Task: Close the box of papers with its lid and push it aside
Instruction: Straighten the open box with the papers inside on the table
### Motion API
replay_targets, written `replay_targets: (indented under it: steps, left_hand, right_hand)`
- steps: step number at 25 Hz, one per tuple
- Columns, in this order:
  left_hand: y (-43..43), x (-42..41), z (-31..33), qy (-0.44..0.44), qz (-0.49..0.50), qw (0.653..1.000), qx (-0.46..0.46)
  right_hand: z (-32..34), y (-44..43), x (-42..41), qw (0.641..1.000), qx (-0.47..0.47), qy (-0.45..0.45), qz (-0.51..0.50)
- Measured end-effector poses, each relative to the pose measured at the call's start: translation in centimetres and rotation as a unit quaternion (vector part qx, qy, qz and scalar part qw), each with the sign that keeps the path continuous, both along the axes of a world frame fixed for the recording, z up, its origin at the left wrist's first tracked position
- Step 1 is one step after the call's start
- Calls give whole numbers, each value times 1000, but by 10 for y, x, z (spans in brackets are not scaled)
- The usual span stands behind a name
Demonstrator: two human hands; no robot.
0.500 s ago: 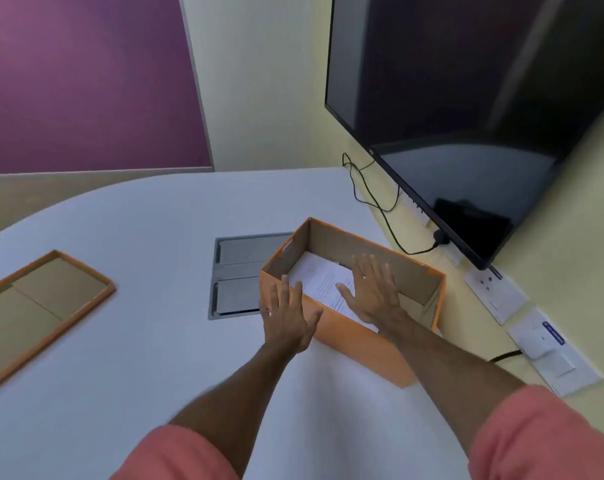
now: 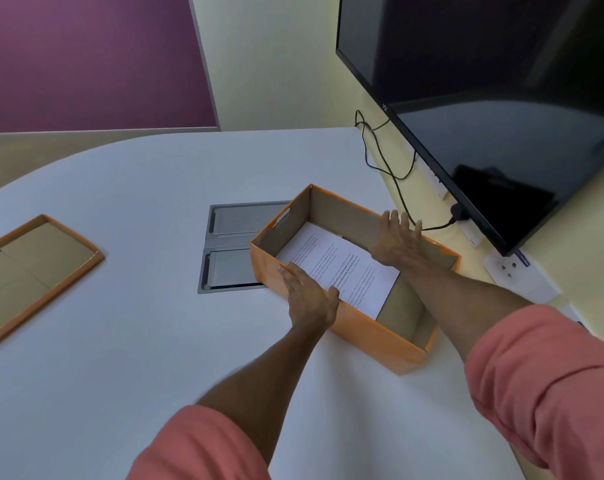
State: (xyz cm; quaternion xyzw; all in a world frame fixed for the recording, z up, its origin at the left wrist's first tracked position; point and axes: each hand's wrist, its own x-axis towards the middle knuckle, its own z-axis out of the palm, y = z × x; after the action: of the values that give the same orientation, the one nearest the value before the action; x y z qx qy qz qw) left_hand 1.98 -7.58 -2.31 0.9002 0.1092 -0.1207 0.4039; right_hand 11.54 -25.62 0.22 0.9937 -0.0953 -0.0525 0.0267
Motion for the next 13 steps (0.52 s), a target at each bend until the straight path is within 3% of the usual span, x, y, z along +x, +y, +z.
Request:
replay_targets:
  steps: [6,13]
  left_hand:
    - [10,7,4,-2,-15,1000,-9]
    - [61,33,9,0,-71,994,-78]
  right_hand:
    - [-5,-6,6,999,23,45,-14]
    - [6,8,-21,994,58,-96,2]
